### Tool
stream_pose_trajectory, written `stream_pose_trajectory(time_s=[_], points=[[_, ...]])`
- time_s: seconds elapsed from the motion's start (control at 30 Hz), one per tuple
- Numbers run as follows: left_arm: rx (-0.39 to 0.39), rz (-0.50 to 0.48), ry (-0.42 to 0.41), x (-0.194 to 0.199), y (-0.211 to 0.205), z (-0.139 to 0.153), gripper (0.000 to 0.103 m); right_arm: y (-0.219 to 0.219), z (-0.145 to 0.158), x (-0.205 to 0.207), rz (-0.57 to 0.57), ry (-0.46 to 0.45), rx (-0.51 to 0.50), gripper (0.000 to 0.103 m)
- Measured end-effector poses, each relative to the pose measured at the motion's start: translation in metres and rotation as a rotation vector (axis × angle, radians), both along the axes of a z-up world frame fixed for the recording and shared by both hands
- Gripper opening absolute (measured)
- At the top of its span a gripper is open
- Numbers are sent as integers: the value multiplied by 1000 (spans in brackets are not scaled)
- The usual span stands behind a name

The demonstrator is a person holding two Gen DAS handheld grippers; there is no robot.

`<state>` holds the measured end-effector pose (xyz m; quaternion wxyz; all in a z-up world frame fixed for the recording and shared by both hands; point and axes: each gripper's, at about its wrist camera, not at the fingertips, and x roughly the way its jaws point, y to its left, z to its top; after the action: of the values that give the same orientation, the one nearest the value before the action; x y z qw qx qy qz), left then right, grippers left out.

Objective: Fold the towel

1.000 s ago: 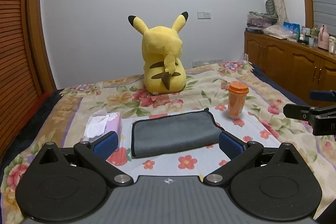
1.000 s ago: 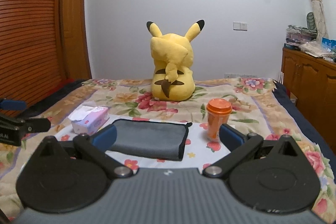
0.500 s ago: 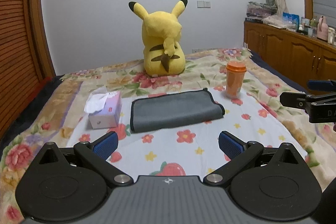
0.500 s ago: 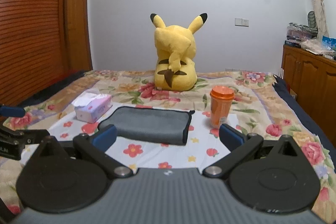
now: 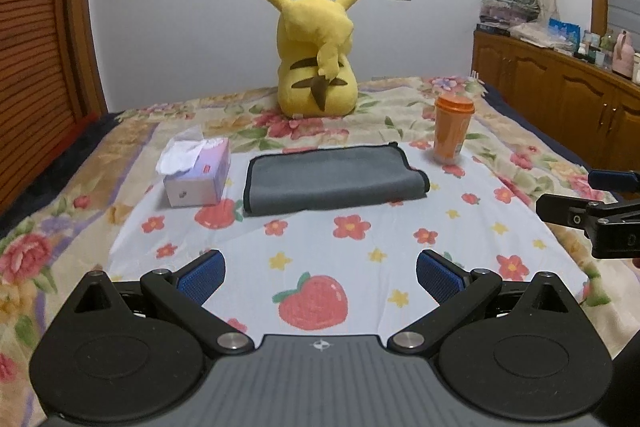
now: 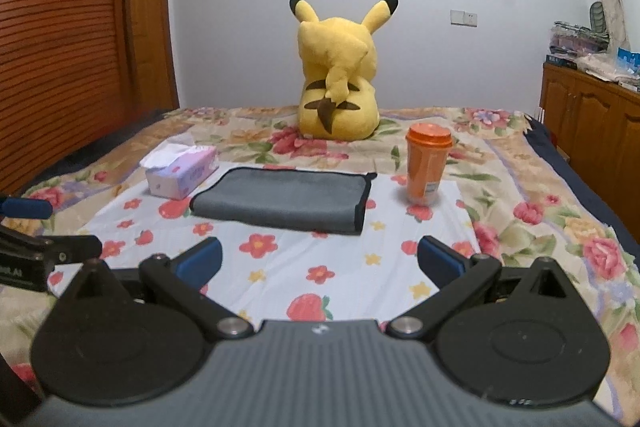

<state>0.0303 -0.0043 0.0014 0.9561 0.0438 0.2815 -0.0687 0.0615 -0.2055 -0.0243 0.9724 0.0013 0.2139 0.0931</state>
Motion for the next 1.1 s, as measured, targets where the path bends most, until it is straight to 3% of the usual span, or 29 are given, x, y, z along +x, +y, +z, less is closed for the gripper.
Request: stream_pose_trajectory(time_s=[0.3,0.6,1.1], points=[[2,25,36,8,5,-23,103,-1,-20,10,-19,55,-9,103],[-8,45,33,7,11,-34,103,3,-22,8,-11,47,-41,103],[-9,58,-88,-8,11,-23,103,-1,-19,4,-28,13,-31,103]])
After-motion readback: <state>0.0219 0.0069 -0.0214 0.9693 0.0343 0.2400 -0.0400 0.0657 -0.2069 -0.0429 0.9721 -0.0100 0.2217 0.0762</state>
